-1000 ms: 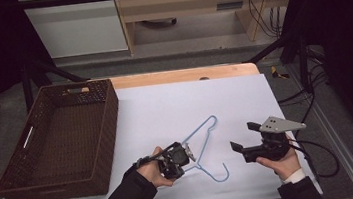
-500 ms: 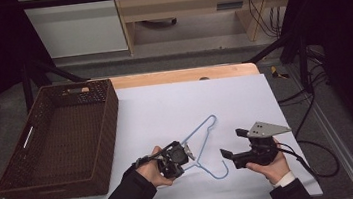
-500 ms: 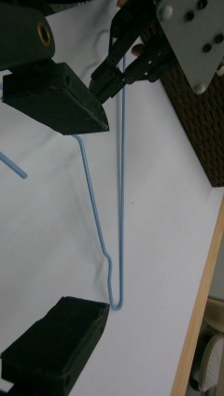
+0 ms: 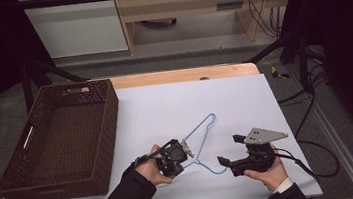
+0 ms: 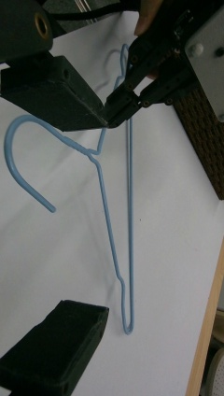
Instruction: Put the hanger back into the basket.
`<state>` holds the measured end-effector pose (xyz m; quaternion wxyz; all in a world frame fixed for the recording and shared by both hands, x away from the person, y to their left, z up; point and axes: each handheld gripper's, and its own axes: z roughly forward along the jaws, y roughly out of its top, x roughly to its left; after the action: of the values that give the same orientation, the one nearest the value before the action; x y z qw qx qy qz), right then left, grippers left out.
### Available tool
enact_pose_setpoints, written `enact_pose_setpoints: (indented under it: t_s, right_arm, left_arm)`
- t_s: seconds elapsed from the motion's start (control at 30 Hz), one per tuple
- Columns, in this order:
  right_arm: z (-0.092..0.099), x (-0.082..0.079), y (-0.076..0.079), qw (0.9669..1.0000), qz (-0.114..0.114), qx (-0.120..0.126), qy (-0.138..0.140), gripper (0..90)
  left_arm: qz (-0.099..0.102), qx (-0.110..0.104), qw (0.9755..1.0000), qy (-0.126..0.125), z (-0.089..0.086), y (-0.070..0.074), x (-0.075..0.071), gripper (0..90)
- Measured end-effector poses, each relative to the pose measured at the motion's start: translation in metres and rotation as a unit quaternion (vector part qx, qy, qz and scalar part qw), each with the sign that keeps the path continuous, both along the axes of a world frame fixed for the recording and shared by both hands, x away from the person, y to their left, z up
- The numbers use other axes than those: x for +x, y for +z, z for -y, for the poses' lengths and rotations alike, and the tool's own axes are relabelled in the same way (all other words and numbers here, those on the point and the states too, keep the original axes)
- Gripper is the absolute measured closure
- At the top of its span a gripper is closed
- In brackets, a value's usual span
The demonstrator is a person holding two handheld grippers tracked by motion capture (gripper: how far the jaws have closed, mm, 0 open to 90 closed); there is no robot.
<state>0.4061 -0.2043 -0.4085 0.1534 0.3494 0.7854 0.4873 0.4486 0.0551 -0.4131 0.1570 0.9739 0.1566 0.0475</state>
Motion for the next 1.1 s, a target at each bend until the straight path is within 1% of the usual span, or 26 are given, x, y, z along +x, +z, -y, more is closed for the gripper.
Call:
enact_pose_setpoints:
  t_s: [0.23, 0.3, 0.43, 0.53, 0.6, 0.63, 0.67, 0.77, 0.83, 0.9, 1.1]
  right_arm:
    - [0.001, -0.012, -0.001, 1.0, 0.001, -0.002, 0.008, 8.3]
    - [0.002, -0.015, -0.003, 1.0, -0.001, -0.002, 0.008, 8.1]
    - [0.004, -0.02, -0.005, 0.9999, 0.001, -0.013, 0.007, 7.9]
    - [0.003, -0.023, -0.006, 0.9998, -0.001, -0.016, 0.013, 7.1]
    - [0.003, -0.023, -0.007, 0.9997, -0.004, -0.018, 0.016, 6.4]
    - [0.002, -0.023, -0.007, 0.9997, -0.004, -0.02, 0.016, 6.5]
    - [0.002, -0.023, -0.008, 0.9997, -0.005, -0.019, 0.015, 6.8]
    - [0.0, -0.023, -0.009, 0.9997, -0.008, -0.018, 0.017, 7.1]
    - [-0.001, -0.022, -0.011, 0.9997, -0.009, -0.018, 0.016, 7.2]
    - [-0.004, -0.021, -0.014, 0.9995, -0.012, -0.024, 0.018, 7.6]
    - [-0.01, -0.019, -0.02, 0.9992, -0.018, -0.029, 0.019, 8.0]
  left_arm:
    - [0.001, -0.006, 0.9999, 0.008, -0.002, 0.002, 0.002, 87.3]
    - [0.001, -0.009, 0.9999, 0.01, -0.004, 0.003, 0.003, 87.3]
    - [0.003, -0.012, 0.9998, 0.014, -0.005, 0.004, 0.004, 87.3]
    - [0.005, -0.011, 0.9998, 0.017, -0.005, 0.005, 0.004, 87.3]
    - [0.005, -0.013, 0.9997, 0.02, -0.006, 0.006, 0.004, 87.3]
    - [0.009, -0.012, 0.9998, 0.017, -0.006, 0.007, 0.005, 87.3]
    - [0.007, -0.015, 0.9996, 0.022, -0.007, 0.008, 0.004, 87.3]
    - [0.01, -0.014, 0.9996, 0.02, -0.008, 0.01, 0.006, 87.3]
    - [0.008, -0.017, 0.9995, 0.025, -0.008, 0.009, 0.005, 87.3]
    - [0.01, -0.016, 0.9996, 0.023, -0.009, 0.009, 0.006, 87.3]
    - [0.01, -0.017, 0.9995, 0.023, -0.009, 0.008, 0.006, 87.3]
